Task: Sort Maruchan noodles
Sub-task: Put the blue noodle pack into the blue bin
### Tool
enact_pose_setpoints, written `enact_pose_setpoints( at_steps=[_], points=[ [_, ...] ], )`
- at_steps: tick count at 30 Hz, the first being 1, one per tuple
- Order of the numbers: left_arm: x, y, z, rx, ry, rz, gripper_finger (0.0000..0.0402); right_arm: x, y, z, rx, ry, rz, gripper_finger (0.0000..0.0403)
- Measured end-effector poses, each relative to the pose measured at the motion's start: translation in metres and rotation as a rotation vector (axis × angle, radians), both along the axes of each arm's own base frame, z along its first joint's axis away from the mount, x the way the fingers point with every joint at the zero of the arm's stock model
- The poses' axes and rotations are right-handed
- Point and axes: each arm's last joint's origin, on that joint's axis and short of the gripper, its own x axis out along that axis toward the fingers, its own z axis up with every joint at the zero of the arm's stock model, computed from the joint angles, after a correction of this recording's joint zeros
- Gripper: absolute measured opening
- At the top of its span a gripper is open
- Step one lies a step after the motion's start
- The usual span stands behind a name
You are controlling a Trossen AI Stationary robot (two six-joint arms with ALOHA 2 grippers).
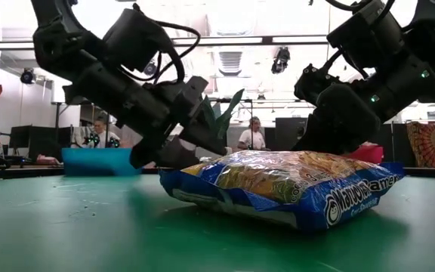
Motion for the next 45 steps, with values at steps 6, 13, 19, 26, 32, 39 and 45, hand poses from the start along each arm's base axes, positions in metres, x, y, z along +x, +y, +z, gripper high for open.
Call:
enact_pose_setpoints(
  at_steps=[6,13,19,26,32,39,45],
  points=[
    [0.01,-0.004,-0.013,-0.015,-0.094,-0.086,0.0253,0.0,0.0,0.0,0.001,-0.006,0.0,0.0052],
    [0.014,-0.004,-0.026,0.009,-0.136,-0.117,0.0204,0.001,0.0,0.001,0.003,-0.018,-0.002,0.0052],
    [0.014,-0.005,-0.026,0.032,-0.134,-0.131,0.013,0.002,0.001,0.003,0.004,-0.039,0.002,0.0052],
    [0.015,-0.005,-0.023,0.062,-0.141,-0.154,0.0033,0.002,0.001,0.023,-0.033,-0.109,0.025,0.0052],
    [0.014,-0.005,-0.014,0.151,-0.129,-0.2,0.0006,-0.006,-0.002,0.058,-0.088,-0.172,0.045,0.0052],
    [0.011,-0.005,0.011,0.292,-0.133,-0.257,0.0001,-0.022,-0.006,0.101,-0.122,-0.281,0.068,0.0052],
    [0.001,-0.003,0.042,0.406,-0.096,-0.268,0.0001,-0.034,-0.01,0.133,-0.158,-0.413,0.084,0.0052]
  ],
)
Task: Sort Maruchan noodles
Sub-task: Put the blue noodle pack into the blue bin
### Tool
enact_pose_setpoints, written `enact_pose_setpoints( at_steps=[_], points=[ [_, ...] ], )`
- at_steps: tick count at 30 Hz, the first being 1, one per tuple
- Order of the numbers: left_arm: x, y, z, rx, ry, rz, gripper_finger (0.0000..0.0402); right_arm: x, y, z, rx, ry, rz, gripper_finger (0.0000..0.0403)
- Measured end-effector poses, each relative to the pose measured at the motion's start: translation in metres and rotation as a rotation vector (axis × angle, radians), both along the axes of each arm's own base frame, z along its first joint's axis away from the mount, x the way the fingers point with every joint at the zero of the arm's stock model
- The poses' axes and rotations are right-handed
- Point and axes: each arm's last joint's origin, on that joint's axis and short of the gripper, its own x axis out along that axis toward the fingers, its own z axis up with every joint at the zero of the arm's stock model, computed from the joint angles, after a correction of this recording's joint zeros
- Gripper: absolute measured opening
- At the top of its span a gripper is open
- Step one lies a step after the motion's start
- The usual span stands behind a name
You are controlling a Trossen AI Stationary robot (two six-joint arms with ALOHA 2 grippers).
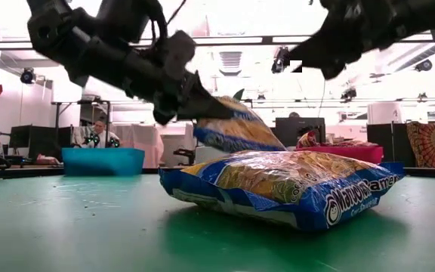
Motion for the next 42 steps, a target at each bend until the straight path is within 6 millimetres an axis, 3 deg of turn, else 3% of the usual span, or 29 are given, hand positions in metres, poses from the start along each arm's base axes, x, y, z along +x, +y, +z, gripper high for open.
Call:
enact_pose_setpoints(
  at_steps=[4,11,21,31,37,42],
  points=[
    [-0.01,0.003,0.021,0.068,0.022,0.028,0.0001,-0.006,-0.002,0.012,-0.032,-0.054,-0.021,0.0052],
    [-0.031,0.01,0.057,0.164,0.025,0.101,0.0,-0.008,-0.004,0.015,-0.046,-0.062,-0.05,0.0052],
    [-0.082,0.044,0.09,0.29,0.199,0.37,0.0,-0.004,-0.006,0.024,-0.101,-0.081,-0.115,0.0052],
    [-0.126,0.101,0.104,0.387,0.434,0.745,0.0,0.002,-0.026,0.034,-0.17,-0.083,-0.189,0.0052],
    [-0.136,0.143,0.1,0.396,0.569,0.919,0.0,0.003,-0.04,0.034,-0.19,-0.07,-0.245,0.0052],
    [-0.138,0.171,0.084,0.371,0.664,1.009,0.0,0.003,-0.044,0.031,-0.197,-0.038,-0.257,0.0052]
  ],
)
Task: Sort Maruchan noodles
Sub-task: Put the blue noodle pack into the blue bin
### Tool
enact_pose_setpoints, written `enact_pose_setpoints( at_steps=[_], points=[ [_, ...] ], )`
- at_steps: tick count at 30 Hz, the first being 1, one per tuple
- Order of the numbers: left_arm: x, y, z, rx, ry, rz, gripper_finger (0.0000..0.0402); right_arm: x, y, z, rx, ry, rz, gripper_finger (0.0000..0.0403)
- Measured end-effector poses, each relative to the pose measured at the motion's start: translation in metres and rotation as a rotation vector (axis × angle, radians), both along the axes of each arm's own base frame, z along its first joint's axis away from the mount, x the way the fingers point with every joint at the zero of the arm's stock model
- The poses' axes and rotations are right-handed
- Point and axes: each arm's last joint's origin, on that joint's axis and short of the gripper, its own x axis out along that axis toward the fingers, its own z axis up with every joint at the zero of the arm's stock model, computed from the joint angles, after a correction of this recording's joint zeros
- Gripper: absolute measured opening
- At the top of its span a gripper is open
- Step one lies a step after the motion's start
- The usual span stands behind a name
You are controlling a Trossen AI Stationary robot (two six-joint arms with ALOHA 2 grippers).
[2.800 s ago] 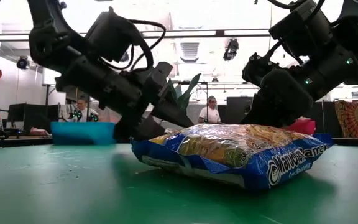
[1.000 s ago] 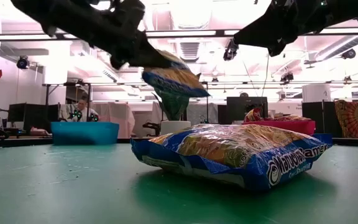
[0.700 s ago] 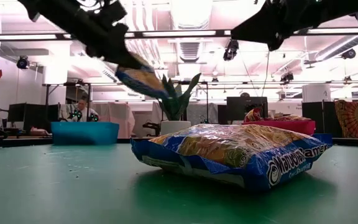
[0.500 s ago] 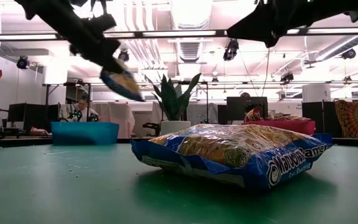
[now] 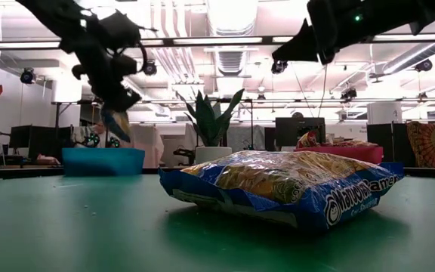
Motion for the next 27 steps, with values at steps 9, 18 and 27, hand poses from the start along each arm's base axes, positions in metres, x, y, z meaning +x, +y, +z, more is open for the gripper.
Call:
enact_pose_setpoints(
  at_steps=[9,18,27],
  points=[
    [0.023,0.02,0.007,-0.15,0.184,-0.104,0.0,-0.001,-0.002,-0.003,-0.002,0.028,-0.007,0.0052],
    [0.016,0.067,0.069,-0.486,0.227,-0.158,0.0,-0.001,-0.002,-0.005,-0.001,0.045,-0.007,0.0052],
    [0.013,0.115,0.075,-0.713,0.307,-0.243,0.0,-0.001,-0.002,-0.006,0.007,0.058,-0.009,0.0052]
  ],
)
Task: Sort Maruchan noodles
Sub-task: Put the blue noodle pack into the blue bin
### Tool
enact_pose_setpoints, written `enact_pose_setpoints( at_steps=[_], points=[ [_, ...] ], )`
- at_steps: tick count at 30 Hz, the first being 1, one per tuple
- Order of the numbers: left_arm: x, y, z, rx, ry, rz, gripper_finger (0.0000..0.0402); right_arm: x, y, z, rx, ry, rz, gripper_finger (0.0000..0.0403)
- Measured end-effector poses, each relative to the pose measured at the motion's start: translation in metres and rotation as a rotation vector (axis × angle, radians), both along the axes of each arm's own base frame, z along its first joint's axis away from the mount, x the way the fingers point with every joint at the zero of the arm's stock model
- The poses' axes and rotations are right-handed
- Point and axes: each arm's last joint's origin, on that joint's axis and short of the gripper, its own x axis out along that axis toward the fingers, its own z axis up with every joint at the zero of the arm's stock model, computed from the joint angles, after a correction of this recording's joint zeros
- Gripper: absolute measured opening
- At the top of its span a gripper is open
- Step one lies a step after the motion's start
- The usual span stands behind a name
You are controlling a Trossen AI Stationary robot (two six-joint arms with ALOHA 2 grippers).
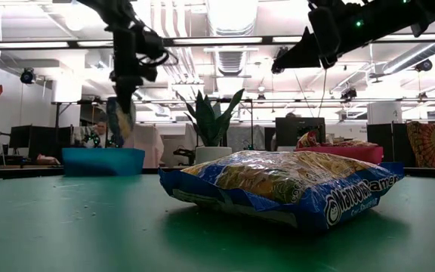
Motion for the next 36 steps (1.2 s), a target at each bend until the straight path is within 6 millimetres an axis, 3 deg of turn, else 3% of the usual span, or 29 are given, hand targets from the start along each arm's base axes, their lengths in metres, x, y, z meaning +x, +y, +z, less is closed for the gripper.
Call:
enact_pose_setpoints(
  at_steps=[4,14,21,36],
  points=[
    [0.001,0.011,-0.01,-0.116,0.03,-0.025,0.0,0.0,0.0,-0.001,-0.001,0.008,0.0,0.0052],
    [0.006,0.022,-0.027,-0.222,-0.028,-0.081,0.0,0.0,0.0,-0.002,0.006,0.016,-0.002,0.0052],
    [0.009,0.028,-0.036,-0.23,-0.027,-0.066,0.0,0.0,0.0,-0.002,0.005,0.016,-0.001,0.0052],
    [0.021,0.047,-0.078,-0.297,0.022,0.007,0.0011,0.0,0.0,-0.002,0.004,0.015,-0.001,0.0052]
  ],
)
